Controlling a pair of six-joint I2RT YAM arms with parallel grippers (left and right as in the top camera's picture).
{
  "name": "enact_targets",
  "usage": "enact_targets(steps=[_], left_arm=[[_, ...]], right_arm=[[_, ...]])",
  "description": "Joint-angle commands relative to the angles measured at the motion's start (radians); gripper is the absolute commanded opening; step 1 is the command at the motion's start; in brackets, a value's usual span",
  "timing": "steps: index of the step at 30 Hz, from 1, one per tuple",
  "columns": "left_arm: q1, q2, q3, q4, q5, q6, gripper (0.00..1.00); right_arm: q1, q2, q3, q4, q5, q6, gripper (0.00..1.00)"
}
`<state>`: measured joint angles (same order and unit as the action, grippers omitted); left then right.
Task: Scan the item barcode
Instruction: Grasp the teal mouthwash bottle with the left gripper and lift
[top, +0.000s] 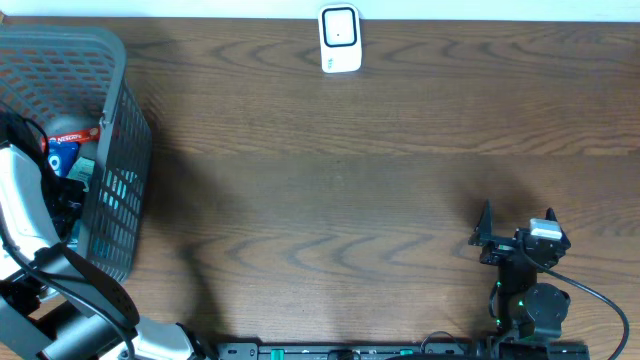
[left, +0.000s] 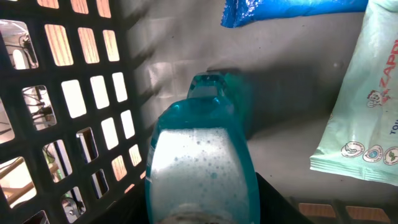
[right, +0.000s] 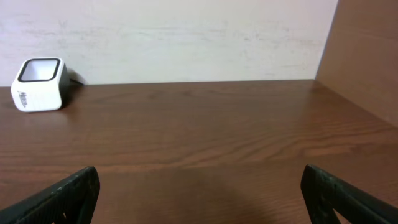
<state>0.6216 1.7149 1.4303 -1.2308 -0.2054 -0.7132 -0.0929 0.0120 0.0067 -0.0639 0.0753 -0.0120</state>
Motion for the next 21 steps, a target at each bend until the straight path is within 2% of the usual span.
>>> enact_targets(steps=[1, 6, 13, 17, 21], left_arm=[[0.004, -0.024, 0.029, -0.014, -0.031, -0.001, 0.42], [0.004, -0.063, 0.117, -0.031, -0.031, 0.006, 0.42], [0.004, -0.118, 0.342, -0.095, -0.018, 0.014, 0.42], [0.003, -0.149, 0.491, -0.126, 0.068, 0.017, 0.42], [-0.006, -0.187, 0.615, -0.130, 0.219, 0.032, 0.42]], right_arm=[[0.011, -0.005, -0.001, -0.004, 0.001, -0.011, 0.99], [0.011, -0.005, -0.001, -0.004, 0.001, -0.011, 0.99], [0.011, -0.005, -0.001, -0.004, 0.001, -0.011, 0.99], [0.010, -0.005, -0.001, -0.004, 0.001, -0.011, 0.99], [0.010, -0.005, -0.001, -0.004, 0.001, -0.011, 0.99]])
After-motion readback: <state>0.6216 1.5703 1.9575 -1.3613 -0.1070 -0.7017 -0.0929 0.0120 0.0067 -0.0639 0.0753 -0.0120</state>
